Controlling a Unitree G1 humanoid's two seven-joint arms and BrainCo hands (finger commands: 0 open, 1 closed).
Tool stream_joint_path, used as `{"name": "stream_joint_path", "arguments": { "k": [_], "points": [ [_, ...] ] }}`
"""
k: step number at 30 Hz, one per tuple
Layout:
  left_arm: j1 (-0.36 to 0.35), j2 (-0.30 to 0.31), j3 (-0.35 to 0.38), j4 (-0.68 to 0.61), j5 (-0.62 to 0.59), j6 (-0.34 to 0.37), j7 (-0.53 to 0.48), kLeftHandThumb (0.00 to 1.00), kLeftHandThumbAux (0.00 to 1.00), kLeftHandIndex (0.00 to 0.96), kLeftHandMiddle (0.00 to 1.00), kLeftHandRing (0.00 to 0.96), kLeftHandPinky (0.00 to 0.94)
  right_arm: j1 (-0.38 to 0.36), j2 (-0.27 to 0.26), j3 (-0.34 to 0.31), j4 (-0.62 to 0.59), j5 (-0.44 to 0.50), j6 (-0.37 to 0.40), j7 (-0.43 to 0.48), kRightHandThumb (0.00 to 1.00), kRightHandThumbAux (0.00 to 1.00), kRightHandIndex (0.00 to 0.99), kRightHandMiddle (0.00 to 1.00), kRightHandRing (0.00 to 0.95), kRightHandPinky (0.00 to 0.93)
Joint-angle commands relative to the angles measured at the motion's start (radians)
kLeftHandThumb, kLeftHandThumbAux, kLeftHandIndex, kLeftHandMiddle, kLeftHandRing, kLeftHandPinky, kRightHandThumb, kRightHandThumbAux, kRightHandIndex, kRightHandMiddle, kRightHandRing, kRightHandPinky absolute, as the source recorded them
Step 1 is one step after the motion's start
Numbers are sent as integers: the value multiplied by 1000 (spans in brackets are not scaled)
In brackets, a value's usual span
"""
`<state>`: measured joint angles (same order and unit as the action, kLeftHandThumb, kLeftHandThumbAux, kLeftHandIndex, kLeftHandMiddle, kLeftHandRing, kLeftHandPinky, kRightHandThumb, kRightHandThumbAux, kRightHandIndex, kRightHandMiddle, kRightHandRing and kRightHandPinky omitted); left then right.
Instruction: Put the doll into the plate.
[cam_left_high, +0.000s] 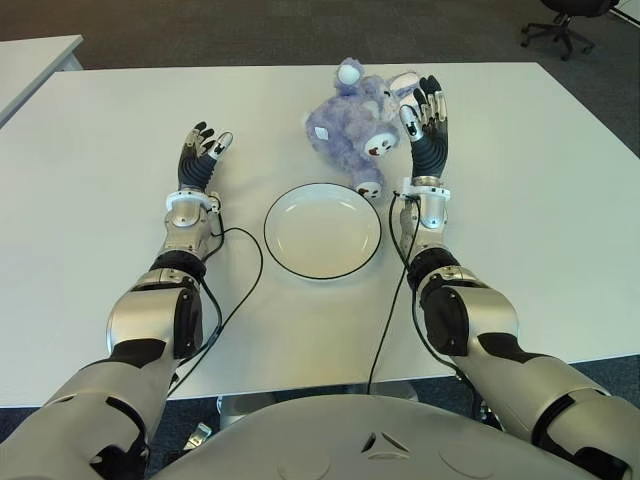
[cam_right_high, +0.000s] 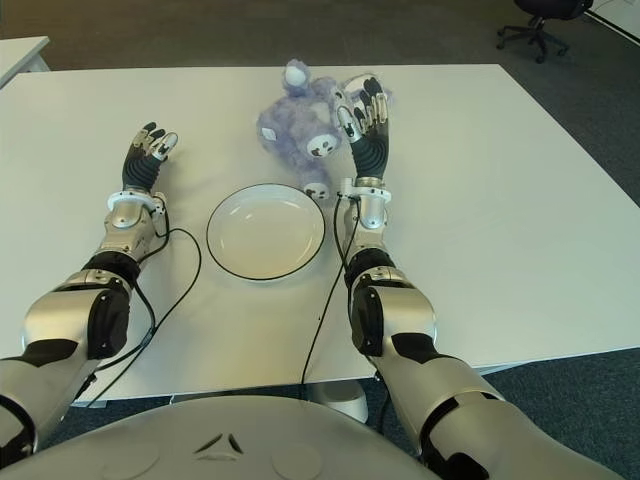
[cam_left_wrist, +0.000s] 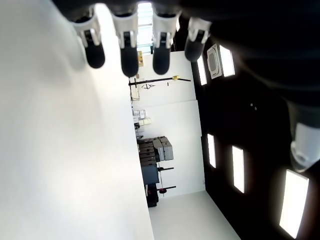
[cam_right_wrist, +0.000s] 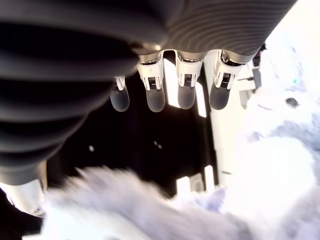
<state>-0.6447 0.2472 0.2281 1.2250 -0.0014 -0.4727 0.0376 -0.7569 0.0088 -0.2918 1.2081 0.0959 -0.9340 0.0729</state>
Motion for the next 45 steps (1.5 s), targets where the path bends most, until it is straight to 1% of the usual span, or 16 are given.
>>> {"name": "stream_joint_path", "arguments": {
  "k": [1, 9, 13, 20, 23, 25, 29, 32, 36, 39, 40, 43, 45],
  "points": [
    [91, -30, -3, 53, -3, 45, 4, 0, 486, 6, 133, 129, 114, 151, 44, -38, 69, 48, -13, 42, 230, 562, 0, 0, 0, 1],
    [91, -30, -1, 53, -7, 48, 0, 0, 487, 8, 139, 135, 104, 151, 52, -67, 67, 70, -16, 76, 212, 548, 0, 0, 0, 11],
    [91, -30, 1, 53, -10, 50, -3, 0, 488, 5, 143, 139, 108, 153, 58, -92, 58, 100, -16, 118, 188, 533, 0, 0, 0, 14],
    [94, -29, 2, 52, -9, 45, -2, 0, 485, 10, 144, 136, 94, 152, 66, -118, 56, 128, -7, 149, 134, 503, 0, 1, 0, 17],
    [95, -28, 1, 51, -8, 42, -2, 0, 482, 2, 142, 137, 111, 154, 65, -123, 57, 132, -14, 157, 98, 479, 0, 3, 0, 18],
    [96, -29, 0, 51, -7, 41, -2, 0, 482, 1, 142, 140, 125, 156, 64, -125, 56, 135, -20, 166, 93, 473, 0, 4, 0, 18],
    [96, -30, 0, 51, -8, 41, -3, 0, 477, 0, 139, 137, 99, 158, 65, -131, 54, 140, -27, 182, 83, 453, 0, 6, 0, 17],
    [96, -30, 0, 52, -8, 42, -4, 0, 475, 0, 136, 131, 94, 158, 65, -136, 53, 142, -32, 192, 91, 450, 0, 5, 0, 17],
    [97, -32, 0, 51, -8, 42, -3, 0, 474, 0, 129, 122, 91, 161, 66, -136, 50, 138, -43, 202, 129, 466, 0, 0, 0, 16],
    [96, -34, -1, 51, -8, 44, -1, 0, 475, 0, 121, 118, 103, 173, 49, -94, 55, 72, -38, 145, 178, 489, 0, 0, 0, 6],
    [97, -34, -1, 51, -8, 44, 0, 0, 476, 0, 122, 122, 124, 177, 45, -83, 55, 56, -36, 129, 197, 500, 0, 0, 0, 1],
    [97, -35, 1, 51, -10, 45, -3, 0, 477, 0, 127, 128, 129, 194, 35, -54, 57, 17, -33, 90, 215, 511, 0, 0, 0, 0],
    [97, -36, 3, 51, -13, 46, -6, 0, 482, 0, 131, 133, 122, 202, 29, -36, 58, -2, -31, 75, 246, 521, 0, 0, 0, 0]
  ]
}}
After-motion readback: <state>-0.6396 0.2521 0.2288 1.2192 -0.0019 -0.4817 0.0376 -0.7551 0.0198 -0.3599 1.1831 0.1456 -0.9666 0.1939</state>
